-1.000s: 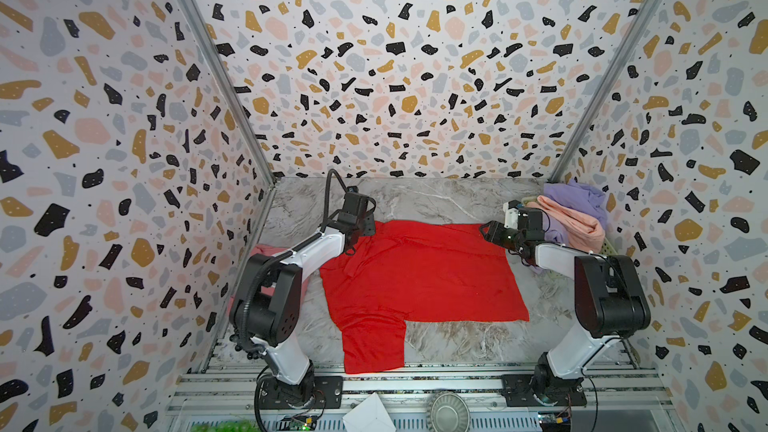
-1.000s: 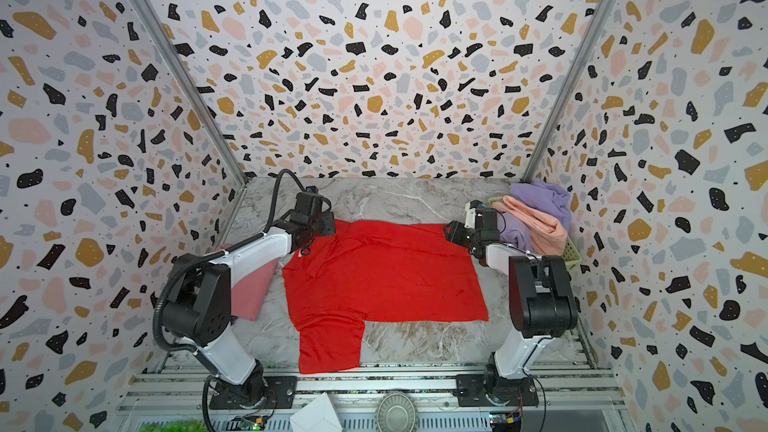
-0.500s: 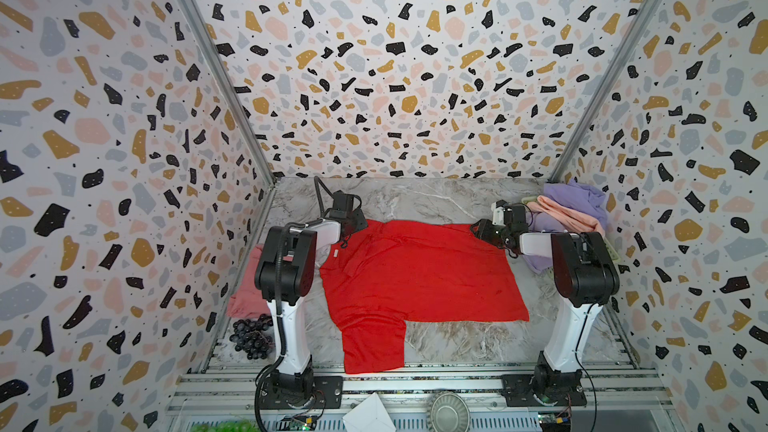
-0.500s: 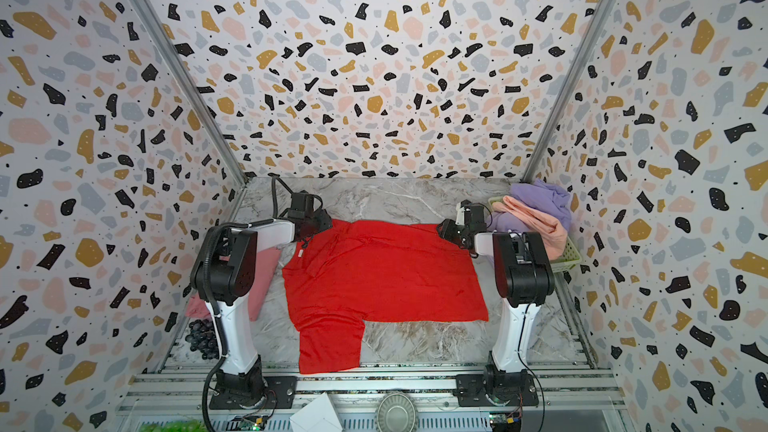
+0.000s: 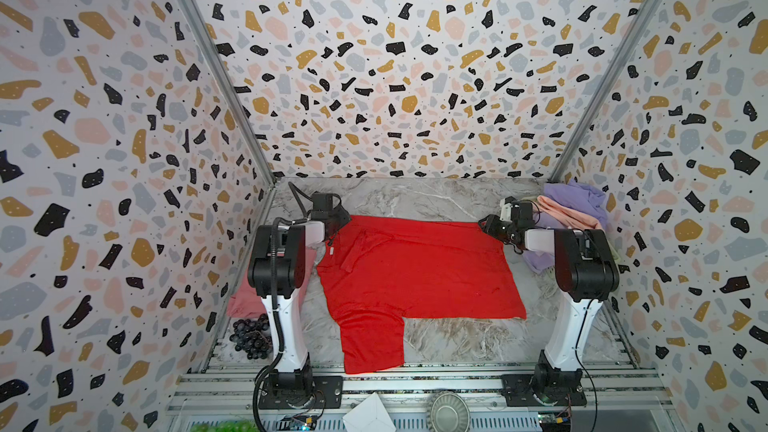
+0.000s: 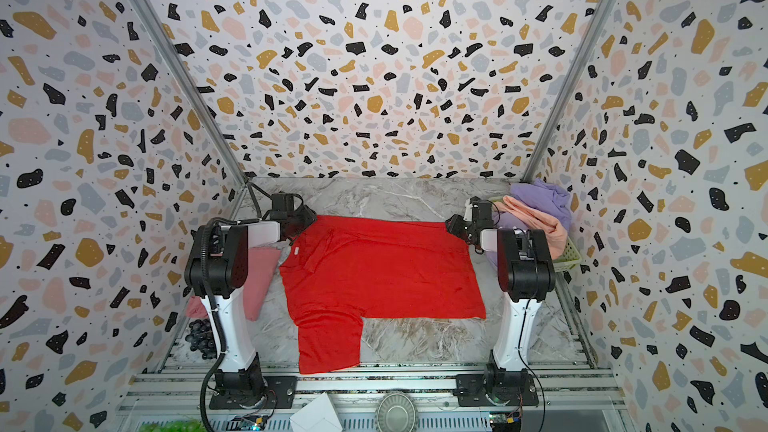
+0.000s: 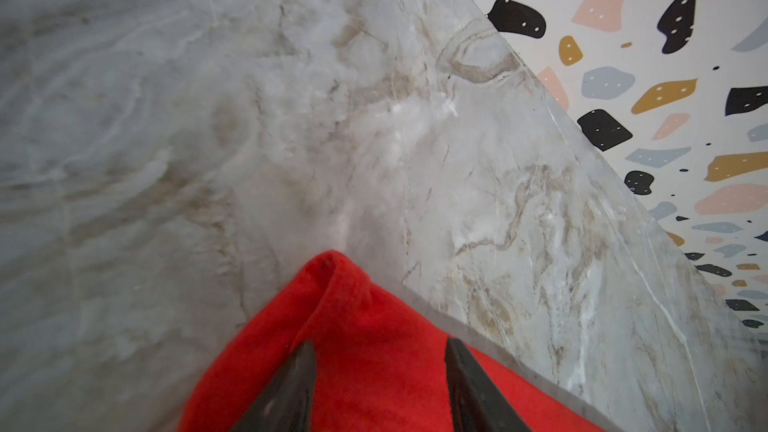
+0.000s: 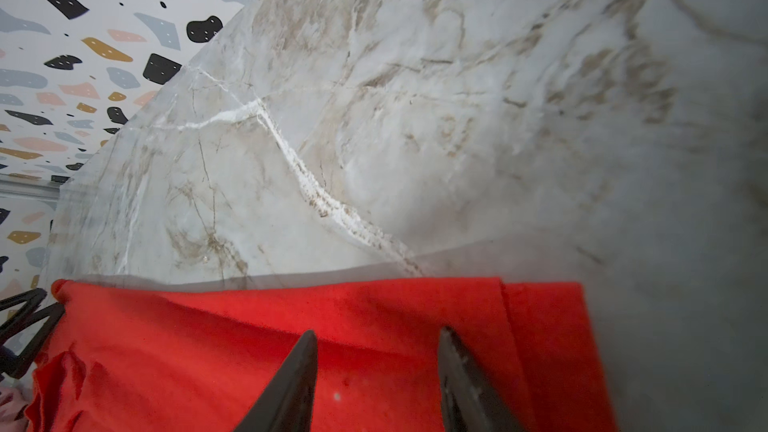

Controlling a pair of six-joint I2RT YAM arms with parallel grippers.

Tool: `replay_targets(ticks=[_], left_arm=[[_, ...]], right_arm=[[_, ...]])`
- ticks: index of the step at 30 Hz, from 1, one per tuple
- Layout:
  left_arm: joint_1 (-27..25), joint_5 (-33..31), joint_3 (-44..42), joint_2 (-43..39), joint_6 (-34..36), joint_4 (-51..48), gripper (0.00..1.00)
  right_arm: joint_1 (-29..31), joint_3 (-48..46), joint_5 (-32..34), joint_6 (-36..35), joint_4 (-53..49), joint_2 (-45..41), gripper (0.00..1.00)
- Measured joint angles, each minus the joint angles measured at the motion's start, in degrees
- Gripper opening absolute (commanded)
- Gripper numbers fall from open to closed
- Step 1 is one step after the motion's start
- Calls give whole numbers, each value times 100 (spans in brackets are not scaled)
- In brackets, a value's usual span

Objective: Fold and stack the t-shirts

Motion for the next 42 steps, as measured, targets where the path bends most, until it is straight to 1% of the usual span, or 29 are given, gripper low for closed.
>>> replay_targets(ticks=[4, 7, 10, 21, 25, 30, 33, 36, 39, 42], left_arm=[[11, 22, -7, 0, -28, 26, 53], [11, 24, 72, 48, 11, -24, 54], [11, 39, 518, 315, 79, -173, 53], [39, 103, 2588, 1561, 254, -804, 53], [70, 146, 3018, 1790, 273, -986, 54], [114, 221, 3233, 1838, 398, -1231, 54], [149, 254, 2924, 1576, 546, -1217, 56], [164, 317, 2188, 885, 688, -1180, 58], [181, 391, 1410, -109, 807, -1001, 59], [181, 514, 820, -1093, 874, -710, 61]], right_arm=[[0, 258, -37, -2, 4, 195, 48], [2, 643, -39, -9, -31, 459, 48], [0, 1106, -37, -7, -101, 761, 48], [0, 3060, -125, 127, -317, 2039, 47], [-17, 3674, -197, 227, -433, 2402, 47], [-81, 3779, -350, 319, -533, 2426, 48], [-136, 3440, -444, 278, -476, 2186, 52], [-177, 2800, -501, 166, -487, 1589, 57], [-201, 2124, -525, 17, -442, 695, 65], [-186, 1523, -533, -74, -262, -334, 68]])
